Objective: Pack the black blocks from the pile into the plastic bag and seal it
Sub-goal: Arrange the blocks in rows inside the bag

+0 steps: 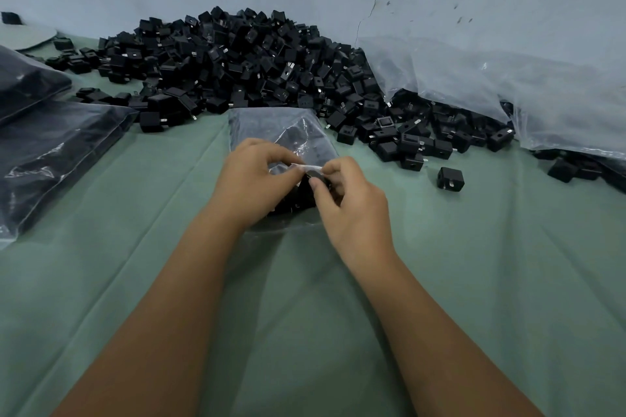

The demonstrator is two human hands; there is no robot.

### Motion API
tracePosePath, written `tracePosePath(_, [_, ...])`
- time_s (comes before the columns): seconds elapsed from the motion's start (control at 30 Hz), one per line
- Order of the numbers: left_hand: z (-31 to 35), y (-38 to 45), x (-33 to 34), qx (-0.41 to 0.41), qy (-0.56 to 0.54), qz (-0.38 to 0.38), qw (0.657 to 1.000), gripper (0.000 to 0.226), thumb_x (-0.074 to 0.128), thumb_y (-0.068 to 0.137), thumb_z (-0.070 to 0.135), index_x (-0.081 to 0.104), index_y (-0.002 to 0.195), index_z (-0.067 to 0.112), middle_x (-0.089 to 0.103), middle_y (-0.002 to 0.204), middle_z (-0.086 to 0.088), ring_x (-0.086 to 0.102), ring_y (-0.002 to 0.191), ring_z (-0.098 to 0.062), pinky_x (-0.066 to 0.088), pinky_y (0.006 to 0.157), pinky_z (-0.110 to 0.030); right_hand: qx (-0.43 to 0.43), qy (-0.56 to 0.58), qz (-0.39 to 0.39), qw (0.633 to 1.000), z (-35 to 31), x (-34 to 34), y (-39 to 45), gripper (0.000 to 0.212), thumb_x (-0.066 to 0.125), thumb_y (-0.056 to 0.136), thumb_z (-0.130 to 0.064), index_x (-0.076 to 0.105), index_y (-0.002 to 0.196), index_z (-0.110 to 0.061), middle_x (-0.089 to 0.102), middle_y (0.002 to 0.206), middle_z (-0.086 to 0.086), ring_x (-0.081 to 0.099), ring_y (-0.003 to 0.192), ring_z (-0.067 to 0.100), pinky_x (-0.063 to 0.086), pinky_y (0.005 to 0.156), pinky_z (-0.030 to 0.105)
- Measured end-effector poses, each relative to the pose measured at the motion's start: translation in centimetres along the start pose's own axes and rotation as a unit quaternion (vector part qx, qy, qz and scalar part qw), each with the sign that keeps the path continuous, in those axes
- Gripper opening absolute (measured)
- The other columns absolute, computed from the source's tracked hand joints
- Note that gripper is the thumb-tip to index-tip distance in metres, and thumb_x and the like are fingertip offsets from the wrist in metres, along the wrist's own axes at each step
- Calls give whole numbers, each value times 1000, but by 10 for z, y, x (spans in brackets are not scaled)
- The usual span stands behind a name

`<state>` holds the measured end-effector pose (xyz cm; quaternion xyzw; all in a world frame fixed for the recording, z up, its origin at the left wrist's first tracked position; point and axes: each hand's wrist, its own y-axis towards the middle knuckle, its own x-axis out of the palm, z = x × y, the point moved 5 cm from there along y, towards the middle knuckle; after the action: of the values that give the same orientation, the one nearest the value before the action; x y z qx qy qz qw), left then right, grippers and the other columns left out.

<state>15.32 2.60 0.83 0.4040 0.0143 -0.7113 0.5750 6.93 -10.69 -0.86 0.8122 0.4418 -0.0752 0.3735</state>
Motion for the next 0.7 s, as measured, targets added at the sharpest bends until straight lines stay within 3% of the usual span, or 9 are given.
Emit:
tracePosePath(0.1, [8, -3, -5, 36, 20, 19, 999, 11, 72, 79, 32, 68, 77, 41, 59, 79, 25, 51, 100, -7, 43, 86, -29, 8, -87, 25, 996, -2, -5, 0, 17, 61, 91, -34, 52, 86, -20, 63, 69, -6, 57, 63, 19, 48, 58, 37])
tracePosePath(0.17, [14, -4, -5, 72, 35, -1, 997, 6, 65, 77, 36, 71, 78, 35, 61, 76, 24, 51, 95, -10, 44, 84, -31, 2, -171, 43, 984, -5, -9, 1, 22, 59, 92, -38, 54, 81, -19, 62, 67, -3, 55, 62, 22, 44, 54, 35])
tracePosePath(0.3, [20, -5, 0, 107, 66, -53, 991, 25, 61, 70, 37, 73, 88, 23, 65, 83, 16, 54, 92, -14, 47, 84, -36, 4, -232, 35, 972, -4, -12, 4, 25, 54, 94, -39, 65, 86, -17, 65, 77, -2, 58, 75, 21, 37, 56, 32])
tracePosePath(0.43, [15, -4, -4, 106, 67, -29, 992, 20, 64, 76, 27, 73, 94, 25, 67, 87, 14, 56, 94, -14, 47, 83, -34, -67, -212, 39, 974, -14, -10, 2, 25, 59, 88, -36, 64, 76, -15, 63, 69, -3, 54, 72, 19, 35, 55, 30])
tracePosePath(0.53, [10, -2, -5, 94, 75, -6, 993, 16, 70, 82, 19, 74, 95, 27, 67, 86, 15, 55, 93, -12, 45, 80, -32, -125, -243, 27, 962, -19, -6, 1, 17, 66, 82, -29, 66, 78, -13, 65, 74, -1, 55, 73, 23, 39, 66, 33])
tracePosePath(0.63, [6, -1, -2, 62, 34, -11, 997, 10, 71, 85, 24, 74, 92, 31, 69, 86, 16, 58, 92, -8, 46, 80, -29, -156, -268, 37, 950, -20, -7, 0, 7, 69, 79, -16, 71, 86, -16, 68, 80, 0, 59, 73, 25, 41, 66, 35])
tracePosePath(0.7, [4, -1, 0, 34, -11, -20, 999, 6, 72, 86, 26, 75, 88, 31, 70, 83, 18, 62, 87, -1, 48, 78, -26, -187, -269, 41, 944, -24, -6, -2, 13, 64, 79, -9, 74, 84, -16, 68, 79, 2, 61, 71, 26, 44, 62, 34])
